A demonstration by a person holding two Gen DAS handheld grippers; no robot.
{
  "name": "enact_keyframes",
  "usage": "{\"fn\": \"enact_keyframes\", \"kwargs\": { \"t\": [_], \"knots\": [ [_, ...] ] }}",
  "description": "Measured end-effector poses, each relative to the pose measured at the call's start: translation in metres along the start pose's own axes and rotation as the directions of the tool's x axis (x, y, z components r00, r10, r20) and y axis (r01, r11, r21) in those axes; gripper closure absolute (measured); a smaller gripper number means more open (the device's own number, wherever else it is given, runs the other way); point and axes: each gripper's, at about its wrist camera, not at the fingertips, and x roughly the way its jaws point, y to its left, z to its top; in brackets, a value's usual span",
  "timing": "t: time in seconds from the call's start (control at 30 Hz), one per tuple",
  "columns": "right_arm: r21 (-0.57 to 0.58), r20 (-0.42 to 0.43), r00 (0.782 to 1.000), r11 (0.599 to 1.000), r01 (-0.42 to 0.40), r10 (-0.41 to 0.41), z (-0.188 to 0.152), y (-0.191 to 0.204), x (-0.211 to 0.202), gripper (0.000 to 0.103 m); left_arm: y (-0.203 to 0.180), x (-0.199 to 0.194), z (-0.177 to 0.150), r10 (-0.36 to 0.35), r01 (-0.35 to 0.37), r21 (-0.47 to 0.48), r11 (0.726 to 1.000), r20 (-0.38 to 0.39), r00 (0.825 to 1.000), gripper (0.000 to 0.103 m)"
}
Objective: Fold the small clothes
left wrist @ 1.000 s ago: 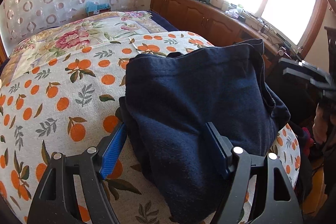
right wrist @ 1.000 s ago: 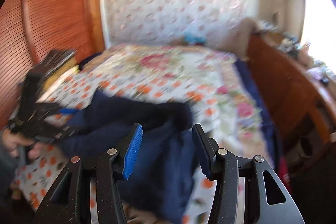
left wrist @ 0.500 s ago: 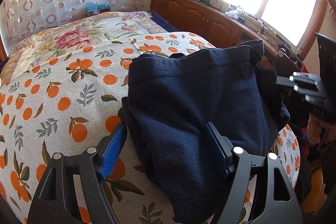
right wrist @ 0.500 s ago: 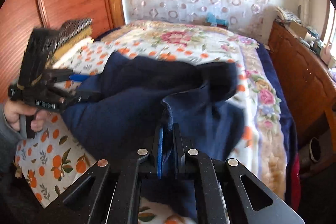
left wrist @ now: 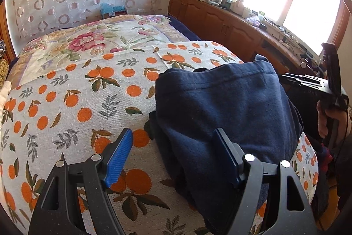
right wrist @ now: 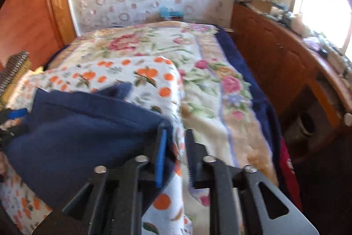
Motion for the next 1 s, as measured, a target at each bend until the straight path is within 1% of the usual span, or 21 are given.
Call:
{"fn": "enact_keyframes", "kwargs": {
  "t": [0.03,0.07,0.1,0.17,0.23,0.27,0.33,0.4,0.5,0.53,0.57,0.6,0.7,0.73,0.77,0.8,0.83,0.87,0.9,0.93,1.0],
  "knots": [
    [0.004,0.007,1.000,1.000,-0.004,0.004,-0.002,0.000,-0.003,0.067,0.002,0.001,0.001,-0.008,0.008,-0.006,1.000,-0.003,1.000,0.027],
    [0.017,0.018,0.999,0.999,-0.030,0.029,-0.004,-0.001,-0.008,0.055,0.004,0.002,0.003,-0.013,0.013,-0.012,1.000,-0.004,1.000,0.027],
    [0.032,0.029,0.998,0.998,-0.051,0.050,-0.006,-0.001,-0.013,0.046,0.005,0.002,0.004,-0.018,0.018,-0.019,1.000,-0.005,1.000,0.027],
    [0.070,0.050,0.994,0.993,-0.096,0.093,-0.012,-0.004,-0.021,0.039,0.007,0.005,0.006,-0.030,0.030,-0.035,0.999,-0.008,1.000,0.027],
    [0.092,0.039,0.987,0.983,-0.156,0.153,-0.018,-0.005,-0.021,0.038,0.010,0.011,0.007,-0.046,0.045,-0.056,0.997,-0.027,0.999,0.029],
    [0.103,0.019,0.983,0.977,-0.185,0.184,-0.021,-0.005,-0.017,0.038,0.011,0.013,0.007,-0.057,0.055,-0.063,0.997,-0.032,0.998,0.031],
    [0.125,-0.013,0.973,0.966,-0.225,0.229,-0.030,-0.014,-0.017,0.038,0.011,0.017,0.005,-0.070,0.067,-0.072,0.995,-0.039,0.997,0.031],
    [0.143,-0.044,0.966,0.959,-0.245,0.253,-0.032,-0.017,-0.007,0.038,0.012,0.018,0.004,-0.078,0.075,-0.080,0.994,-0.041,0.996,0.031],
    [0.146,-0.067,0.954,0.949,-0.280,0.292,-0.034,-0.017,0.002,0.038,0.013,0.018,0.002,-0.095,0.091,-0.095,0.991,-0.038,0.995,0.033],
    [0.136,-0.058,0.956,0.951,-0.279,0.288,-0.033,-0.016,0.003,0.038,0.013,0.018,0.002,-0.103,0.098,-0.098,0.990,-0.039,0.994,0.038],
    [0.123,-0.059,0.955,0.951,-0.283,0.291,-0.032,-0.016,0.004,0.038,0.013,0.019,0.003,-0.119,0.114,-0.105,0.988,-0.042,0.992,0.045],
    [0.116,-0.056,0.953,0.950,-0.289,0.296,-0.031,-0.017,0.004,0.038,0.013,0.020,0.003,-0.142,0.135,-0.113,0.984,-0.049,0.989,0.048],
    [0.103,-0.049,0.943,0.941,-0.323,0.329,-0.029,-0.015,0.006,0.038,0.008,0.019,0.004,-0.139,0.133,-0.101,0.986,-0.053,0.989,0.057],
    [0.099,-0.048,0.943,0.941,-0.325,0.331,-0.029,-0.012,0.010,0.038,0.007,0.019,0.004,-0.145,0.139,-0.099,0.985,-0.054,0.988,0.065],
    [0.095,-0.047,0.940,0.938,-0.334,0.339,-0.030,-0.012,0.011,0.039,0.006,0.019,0.005,-0.152,0.146,-0.100,0.984,-0.056,0.987,0.074],
    [0.095,-0.046,0.935,0.933,-0.348,0.353,-0.031,-0.011,0.009,0.045,0.005,0.018,0.005,-0.159,0.153,-0.098,0.983,-0.056,0.986,0.078],
    [0.089,-0.048,0.929,0.928,-0.363,0.368,-0.032,-0.008,0.009,0.050,0.003,0.015,0.006,-0.161,0.156,-0.090,0.984,-0.053,0.986,0.084],
    [0.078,-0.055,0.923,0.923,-0.377,0.381,-0.032,-0.006,0.010,0.061,0.000,0.011,0.006,-0.154,0.151,-0.075,0.986,-0.041,0.987,0.086],
    [0.064,-0.063,0.918,0.920,-0.387,0.391,-0.032,-0.003,0.010,0.076,-0.003,0.007,0.007,-0.143,0.141,-0.058,0.988,-0.031,0.989,0.087],
    [0.047,-0.070,0.915,0.917,-0.395,0.398,-0.033,0.000,0.011,0.081,-0.006,0.004,0.007,-0.133,0.132,-0.042,0.990,-0.026,0.991,0.088],
    [0.007,-0.056,0.924,0.925,-0.379,0.379,-0.033,0.003,0.006,0.085,-0.014,-0.008,0.006,-0.106,0.106,0.003,0.994,0.002,0.994,0.089]
  ]
}}
